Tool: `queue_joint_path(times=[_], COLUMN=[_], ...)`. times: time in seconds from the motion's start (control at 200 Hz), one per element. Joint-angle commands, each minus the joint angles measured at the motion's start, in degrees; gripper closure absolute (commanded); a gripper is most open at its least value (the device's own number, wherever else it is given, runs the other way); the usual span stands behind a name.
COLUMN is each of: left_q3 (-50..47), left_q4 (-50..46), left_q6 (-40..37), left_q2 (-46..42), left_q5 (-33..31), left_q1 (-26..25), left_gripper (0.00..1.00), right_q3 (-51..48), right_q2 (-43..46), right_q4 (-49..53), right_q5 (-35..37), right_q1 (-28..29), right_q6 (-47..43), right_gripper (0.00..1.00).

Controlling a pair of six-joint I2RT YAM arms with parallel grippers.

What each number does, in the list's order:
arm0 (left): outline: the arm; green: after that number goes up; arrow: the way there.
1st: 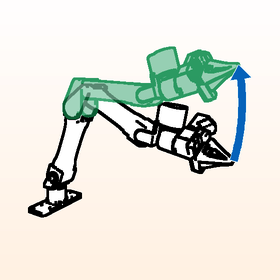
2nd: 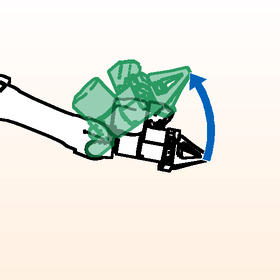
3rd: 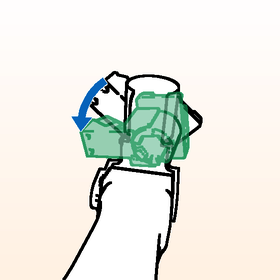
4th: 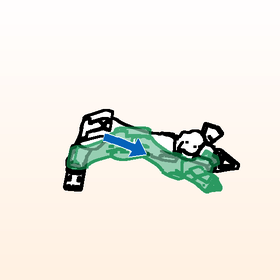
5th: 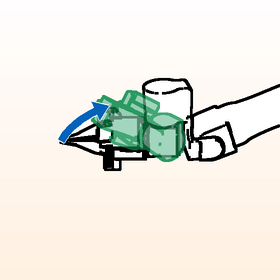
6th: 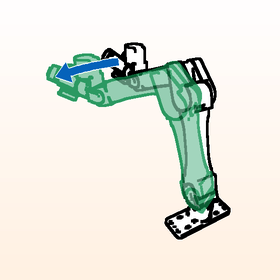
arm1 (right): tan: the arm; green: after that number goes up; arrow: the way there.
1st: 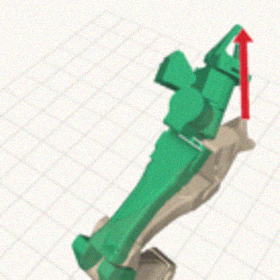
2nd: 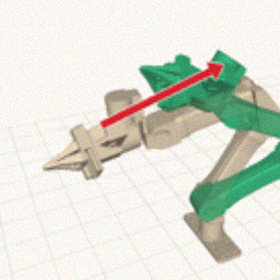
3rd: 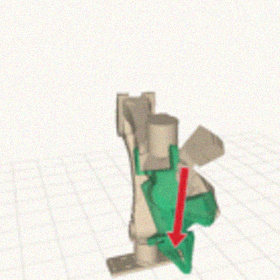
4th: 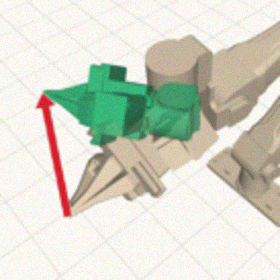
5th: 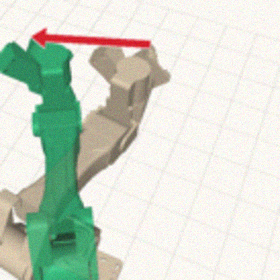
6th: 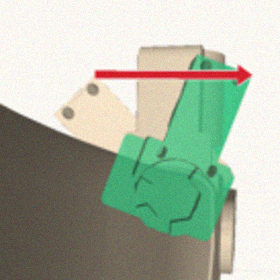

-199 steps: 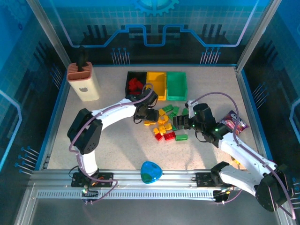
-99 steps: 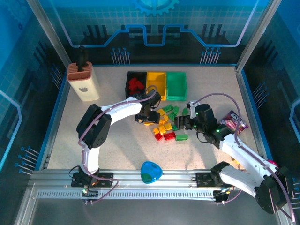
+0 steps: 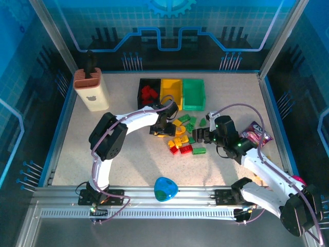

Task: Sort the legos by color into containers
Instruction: Pick up the lego from the center of the table, then place the lego in the container.

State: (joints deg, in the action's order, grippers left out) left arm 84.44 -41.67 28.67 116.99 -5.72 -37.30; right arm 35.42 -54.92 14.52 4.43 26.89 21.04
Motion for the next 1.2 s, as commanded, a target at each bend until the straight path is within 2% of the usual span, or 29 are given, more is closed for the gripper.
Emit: queue_joint_path(times=[0.0,0.21,0.325,0.555,0.776,1.011,1.196], left_q3=[1.4,1.2,-0.1,-0.7,3.4,13.5,24.7], left_q4=[-0.8,-0.9,-0.8,-1.2,-3.1,-6.1,-8.1], left_q6=[1.3,1.6,1.9,2.1,0.8,-2.0,-3.6], left_q2=[1.6,1.9,1.3,-0.2,-3.1,-1.9,3.6], left_q5=[0.5,1.3,0.8,-0.1,-0.3,-0.4,-0.3], left_q1=[-0.2,-0.2,-0.3,-0.3,0.4,3.7,6.9], left_gripper=[0.24,0.47,0.54,0.55,0.53,0.53,0.53], right_q3=[-0.7,-0.9,-1.2,-1.4,-1.4,-1.3,-1.2], right_q2=[1.4,1.8,1.7,1.7,2.5,3.3,4.3], right_q4=[-0.1,-0.3,-0.6,-0.8,-0.5,0.6,1.5], right_q5=[0.2,-0.1,-0.4,-0.7,-0.6,-0.5,-0.7], right_q1=[-1.1,-1.5,-1.7,-1.7,-1.8,-1.8,-1.8], right_q6=[0.8,0.8,1.0,1.2,1.2,1.1,1.3], right_gripper=[0.14,0.14,0.14,0.14,0.14,0.14,0.14])
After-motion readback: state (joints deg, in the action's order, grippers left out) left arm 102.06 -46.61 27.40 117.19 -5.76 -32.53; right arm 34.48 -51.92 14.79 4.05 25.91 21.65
